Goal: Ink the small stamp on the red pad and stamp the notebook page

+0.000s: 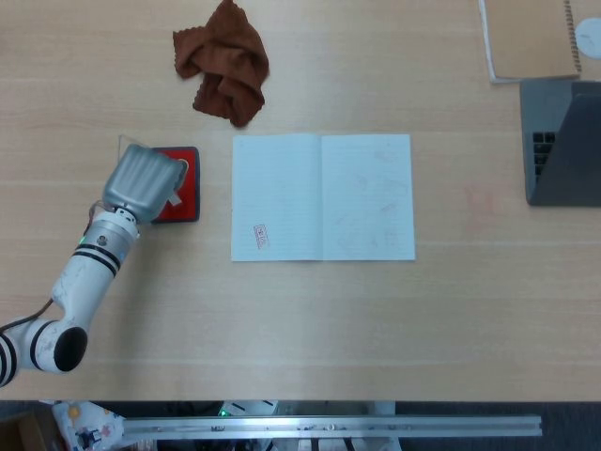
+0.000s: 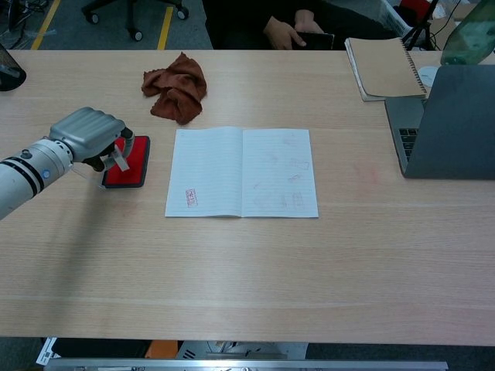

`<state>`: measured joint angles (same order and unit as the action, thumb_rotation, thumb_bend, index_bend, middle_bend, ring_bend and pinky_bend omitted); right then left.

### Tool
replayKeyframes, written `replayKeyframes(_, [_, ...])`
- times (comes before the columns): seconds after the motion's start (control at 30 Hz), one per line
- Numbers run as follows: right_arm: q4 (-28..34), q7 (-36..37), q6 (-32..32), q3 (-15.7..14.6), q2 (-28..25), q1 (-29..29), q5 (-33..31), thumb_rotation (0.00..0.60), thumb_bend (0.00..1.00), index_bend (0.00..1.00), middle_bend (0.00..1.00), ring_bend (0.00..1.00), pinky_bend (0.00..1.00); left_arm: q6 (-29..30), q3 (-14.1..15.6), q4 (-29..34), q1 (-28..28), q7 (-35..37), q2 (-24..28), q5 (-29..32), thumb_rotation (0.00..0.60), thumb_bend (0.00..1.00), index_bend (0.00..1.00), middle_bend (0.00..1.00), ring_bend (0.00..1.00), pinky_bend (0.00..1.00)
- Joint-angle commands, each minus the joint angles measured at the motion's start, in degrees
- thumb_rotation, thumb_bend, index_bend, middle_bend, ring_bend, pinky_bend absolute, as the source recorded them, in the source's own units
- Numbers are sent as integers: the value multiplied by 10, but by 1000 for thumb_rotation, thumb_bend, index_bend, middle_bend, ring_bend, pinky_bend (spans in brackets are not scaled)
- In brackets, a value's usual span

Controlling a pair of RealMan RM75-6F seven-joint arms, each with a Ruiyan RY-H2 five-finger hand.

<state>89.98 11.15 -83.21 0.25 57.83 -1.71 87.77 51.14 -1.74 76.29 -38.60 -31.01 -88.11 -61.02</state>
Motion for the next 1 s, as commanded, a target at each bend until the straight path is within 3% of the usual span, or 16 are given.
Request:
replayKeyframes(0.03, [0,0,0,0,0,0,0,600,350,513,465,278,347,1,0,3,0,0,1,-1,600,385,564,977,1000,1000])
replayKeyframes(0.57, [-9,12,5,0,5,-6,7,600,349,513,465,278,347,30,-8,180,-5,-12,78,-21,600,385,565,976,1000,1000])
replayKeyframes(0.77, [-8,14,4,0,3,-6,7,600,350,513,465,278,347,34,-10,203,-17,-38,65,-14,600,385,566,976,1000,1000])
replayKeyframes(1.0, [-7,14,4,0,0,-5,4,600,349,513,465,278,347,27,-20,184,-39,-62,28,20,600,385,570,976,1000,1000])
